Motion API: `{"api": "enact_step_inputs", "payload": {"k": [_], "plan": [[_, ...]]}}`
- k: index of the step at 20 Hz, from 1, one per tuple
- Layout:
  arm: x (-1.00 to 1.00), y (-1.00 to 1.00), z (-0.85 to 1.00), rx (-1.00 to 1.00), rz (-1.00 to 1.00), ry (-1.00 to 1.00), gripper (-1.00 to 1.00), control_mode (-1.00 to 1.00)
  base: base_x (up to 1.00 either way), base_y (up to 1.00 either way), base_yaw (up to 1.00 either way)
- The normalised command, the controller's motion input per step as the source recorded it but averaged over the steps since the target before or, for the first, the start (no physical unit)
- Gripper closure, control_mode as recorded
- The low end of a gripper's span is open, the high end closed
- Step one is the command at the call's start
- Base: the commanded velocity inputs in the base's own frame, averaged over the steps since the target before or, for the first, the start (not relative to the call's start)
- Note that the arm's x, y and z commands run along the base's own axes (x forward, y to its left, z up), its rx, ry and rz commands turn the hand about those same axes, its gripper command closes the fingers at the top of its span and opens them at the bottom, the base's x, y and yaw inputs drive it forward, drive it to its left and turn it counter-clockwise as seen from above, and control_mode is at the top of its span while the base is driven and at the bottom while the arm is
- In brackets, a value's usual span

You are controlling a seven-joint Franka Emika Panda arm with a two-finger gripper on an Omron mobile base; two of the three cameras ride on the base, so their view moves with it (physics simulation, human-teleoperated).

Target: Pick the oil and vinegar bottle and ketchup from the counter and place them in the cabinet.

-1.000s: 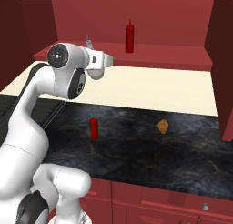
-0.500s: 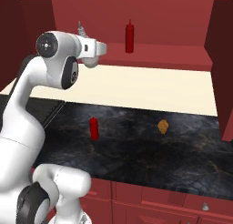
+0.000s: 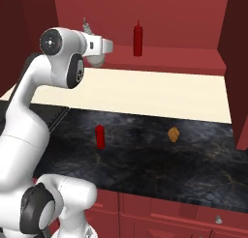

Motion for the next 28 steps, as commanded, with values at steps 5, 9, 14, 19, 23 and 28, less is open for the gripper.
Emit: {"api": "enact_step_inputs", "payload": {"k": [5,9,14,19,23,28], "plan": [[0.38,0.0,0.0,0.0,0.0,0.0,1.0,-1.0,0.0,0.0,0.0],[0.38,0.0,0.0,0.0,0.0,0.0,1.0,-1.0,0.0,0.0,0.0],[0.39,0.0,0.0,0.0,0.0,0.0,1.0,-1.0,0.0,0.0,0.0],[0.3,0.0,-0.01,0.0,0.0,0.0,1.0,-1.0,0.0,0.0,0.0],[0.27,0.0,-0.11,0.0,0.0,0.0,1.0,-1.0,0.0,0.0,0.0],[0.25,0.0,-0.2,0.0,0.0,0.0,1.0,-1.0,0.0,0.0,0.0]]}}
